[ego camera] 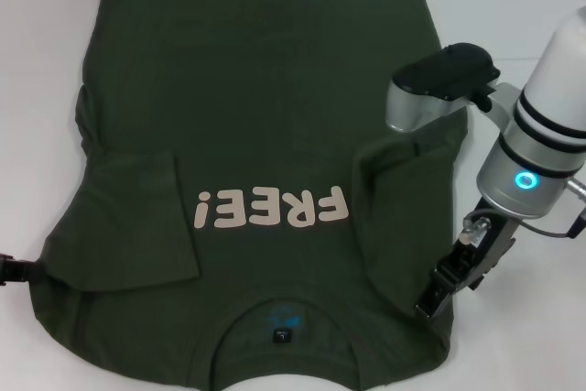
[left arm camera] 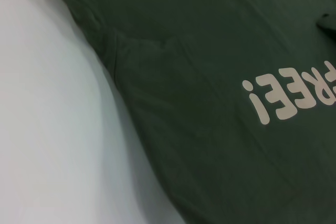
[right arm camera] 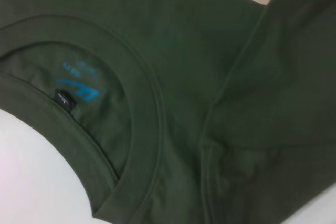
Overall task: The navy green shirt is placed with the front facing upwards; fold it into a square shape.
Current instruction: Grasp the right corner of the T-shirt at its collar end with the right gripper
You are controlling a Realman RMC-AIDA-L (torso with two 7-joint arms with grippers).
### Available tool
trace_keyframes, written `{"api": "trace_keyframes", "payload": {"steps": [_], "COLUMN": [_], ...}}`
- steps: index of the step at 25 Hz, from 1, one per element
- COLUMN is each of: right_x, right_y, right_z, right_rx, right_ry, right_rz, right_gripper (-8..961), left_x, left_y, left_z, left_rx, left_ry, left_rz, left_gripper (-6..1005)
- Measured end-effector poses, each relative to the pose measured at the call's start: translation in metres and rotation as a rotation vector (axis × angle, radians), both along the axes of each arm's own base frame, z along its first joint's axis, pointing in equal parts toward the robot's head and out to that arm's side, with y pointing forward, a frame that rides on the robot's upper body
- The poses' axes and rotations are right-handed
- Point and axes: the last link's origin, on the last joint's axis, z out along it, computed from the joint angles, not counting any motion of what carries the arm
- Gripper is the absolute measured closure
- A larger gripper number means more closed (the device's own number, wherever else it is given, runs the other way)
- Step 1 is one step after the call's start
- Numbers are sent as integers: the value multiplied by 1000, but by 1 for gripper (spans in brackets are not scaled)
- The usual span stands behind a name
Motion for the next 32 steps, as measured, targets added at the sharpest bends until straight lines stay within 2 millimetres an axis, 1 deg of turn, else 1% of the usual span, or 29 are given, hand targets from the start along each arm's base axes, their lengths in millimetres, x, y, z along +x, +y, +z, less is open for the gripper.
{"api": "trace_keyframes", "payload": {"steps": [9,24,29,32], "right_x": [2,6,5,4], "right_y": [0,1,2,2], "right_z": [-15,-21,-21,-21], "right_rx": [-22,-17,-14,-14], "right_ry": [-14,-39,-45,-46], "right_rz": [17,43,47,50], "right_gripper": [54,56,258,326], "left_x": [1,3,4,4], "left_y": [1,3,4,4], "left_z": [0,0,0,0], "left_rx": [1,0,-2,-2], "left_ry": [-1,-1,0,0], "left_rz": [1,-2,-4,-4], "left_gripper": [974,975,975,975]}}
